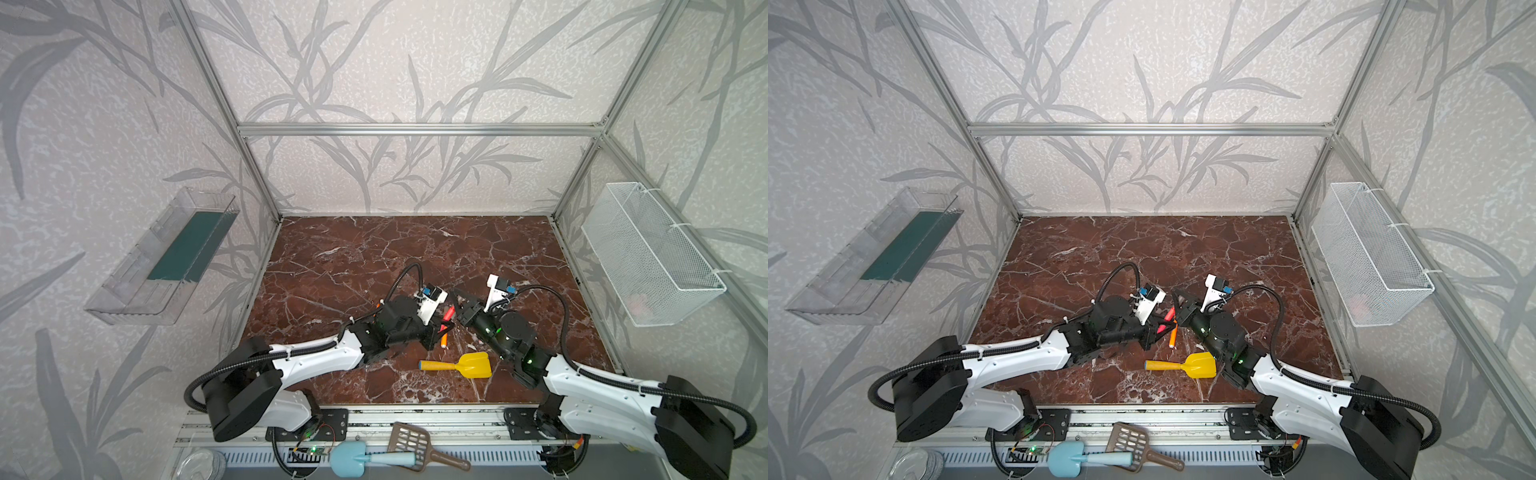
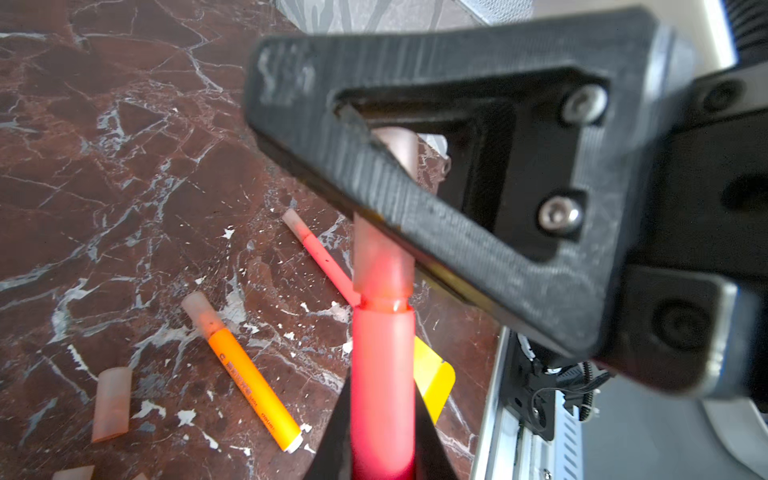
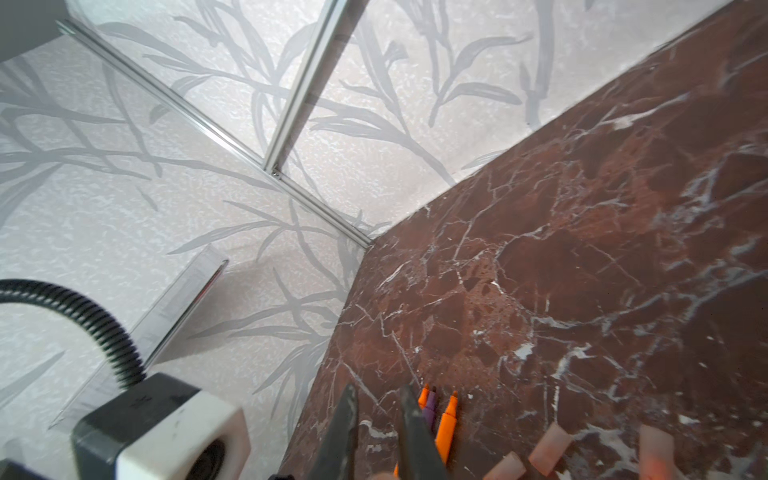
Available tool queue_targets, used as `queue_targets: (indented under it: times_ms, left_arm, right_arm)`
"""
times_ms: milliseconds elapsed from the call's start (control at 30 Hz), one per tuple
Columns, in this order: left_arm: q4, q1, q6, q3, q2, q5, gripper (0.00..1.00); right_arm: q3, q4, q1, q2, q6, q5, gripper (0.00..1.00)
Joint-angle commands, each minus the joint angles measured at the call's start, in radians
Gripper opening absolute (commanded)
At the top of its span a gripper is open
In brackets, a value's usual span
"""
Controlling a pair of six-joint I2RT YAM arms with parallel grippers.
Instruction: Insert the pens into the pen caps
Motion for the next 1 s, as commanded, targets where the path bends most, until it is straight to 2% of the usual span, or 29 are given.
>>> queue_targets:
  times_ms: [0,100,267,400,467,567,600,700,800,900,967]
  left_arm:
    - [0.164,0.039,-0.07,0.026,-0.026,-0.003,0.0]
    - [0.171,0.057,-0.101,0.027,-0.025,0.016,0.0]
    - [0.162,0.11,-0.186,0.048,-0.021,0.05,0.0]
    - [0.127,0.124,-0.197,0.063,-0.041,0.013,0.0]
    - [0.082,0.125,-0.181,0.071,-0.061,-0.049,0.0]
    - [0.038,0.123,-0.131,0.09,-0.076,-0.129,0.0]
    - [0.022,0.121,-0.113,0.099,-0.079,-0.162,0.0]
    - [0.015,0.109,-0.06,0.103,-0.085,-0.249,0.0]
    - [0.001,0.107,-0.025,0.109,-0.089,-0.301,0.0]
    - [-0.014,0.105,0.0,0.116,-0.093,-0.305,0.0]
    - [-0.008,0.112,-0.002,0.111,-0.099,-0.265,0.0]
  right_arm:
    - [-0.027,0.116,0.059,0.033,-0.045,-0.266,0.0]
    - [-0.042,0.197,0.066,0.061,-0.067,-0.298,0.0]
    - [-0.014,0.182,0.091,0.07,-0.124,-0.324,0.0]
    - [-0.019,0.232,0.119,0.111,-0.145,-0.332,0.0]
    - [-0.01,0.175,0.13,0.117,-0.111,-0.286,0.0]
    - [0.068,-0.103,0.15,0.108,-0.028,-0.21,0.0]
    - [0.074,-0.141,0.163,0.117,0.003,-0.189,0.0]
    - [0.083,-0.161,0.223,0.153,0.045,-0.153,0.0]
    - [0.118,-0.209,0.237,0.186,0.073,-0.158,0.0]
    - [0.122,-0.206,0.239,0.194,0.061,-0.154,0.0]
    - [0.098,-0.132,0.243,0.194,0.011,-0.151,0.0]
